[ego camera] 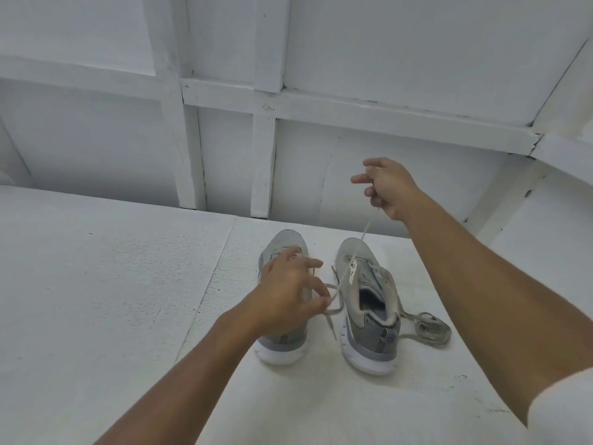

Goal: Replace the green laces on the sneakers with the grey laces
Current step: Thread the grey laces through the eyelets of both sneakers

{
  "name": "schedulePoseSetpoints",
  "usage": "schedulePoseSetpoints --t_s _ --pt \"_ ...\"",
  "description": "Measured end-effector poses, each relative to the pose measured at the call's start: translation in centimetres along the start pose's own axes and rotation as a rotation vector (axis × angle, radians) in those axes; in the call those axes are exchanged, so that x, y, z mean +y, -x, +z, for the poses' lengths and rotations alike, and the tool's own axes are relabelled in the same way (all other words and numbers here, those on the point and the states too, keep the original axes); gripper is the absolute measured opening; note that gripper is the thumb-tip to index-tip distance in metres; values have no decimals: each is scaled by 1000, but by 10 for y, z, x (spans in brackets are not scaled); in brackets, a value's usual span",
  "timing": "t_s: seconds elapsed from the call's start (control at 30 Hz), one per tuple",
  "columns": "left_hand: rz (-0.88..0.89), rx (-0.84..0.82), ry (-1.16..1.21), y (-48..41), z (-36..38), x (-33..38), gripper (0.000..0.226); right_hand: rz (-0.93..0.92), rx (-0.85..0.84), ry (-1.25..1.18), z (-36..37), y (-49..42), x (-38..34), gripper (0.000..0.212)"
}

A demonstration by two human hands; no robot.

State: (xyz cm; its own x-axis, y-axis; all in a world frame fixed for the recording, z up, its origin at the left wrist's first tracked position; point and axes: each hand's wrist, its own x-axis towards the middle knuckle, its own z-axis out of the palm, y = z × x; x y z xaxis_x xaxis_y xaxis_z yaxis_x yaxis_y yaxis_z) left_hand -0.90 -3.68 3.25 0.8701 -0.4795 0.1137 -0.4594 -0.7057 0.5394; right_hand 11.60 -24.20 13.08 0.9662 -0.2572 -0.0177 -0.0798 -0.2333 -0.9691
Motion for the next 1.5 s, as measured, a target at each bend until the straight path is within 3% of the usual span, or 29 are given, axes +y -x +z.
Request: schedulePoseSetpoints --t_s 0.1,0.2,0.33,0.53,0.7,1.03,1.5 --pt "-122 227 66 -8 -4 -17 25 -61 -70 113 15 8 3 14" --pt "-372 428 188 -18 -9 -37 24 -132 -158 147 36 23 10 8" --pt "-492 336 219 -23 -2 -51 34 -215 -177 243 67 42 30 8" --pt "-471 421 277 -21 8 -56 29 -188 -319 471 101 55 65 13" --pt "-531 466 387 -22 16 -62 29 -232 -315 572 112 62 77 15" --pt "-574 466 516 -27 26 -70 36 -330 -330 668 113 64 82 17" --pt "-553 473 507 -28 31 -77 37 -361 -327 738 118 65 85 16"
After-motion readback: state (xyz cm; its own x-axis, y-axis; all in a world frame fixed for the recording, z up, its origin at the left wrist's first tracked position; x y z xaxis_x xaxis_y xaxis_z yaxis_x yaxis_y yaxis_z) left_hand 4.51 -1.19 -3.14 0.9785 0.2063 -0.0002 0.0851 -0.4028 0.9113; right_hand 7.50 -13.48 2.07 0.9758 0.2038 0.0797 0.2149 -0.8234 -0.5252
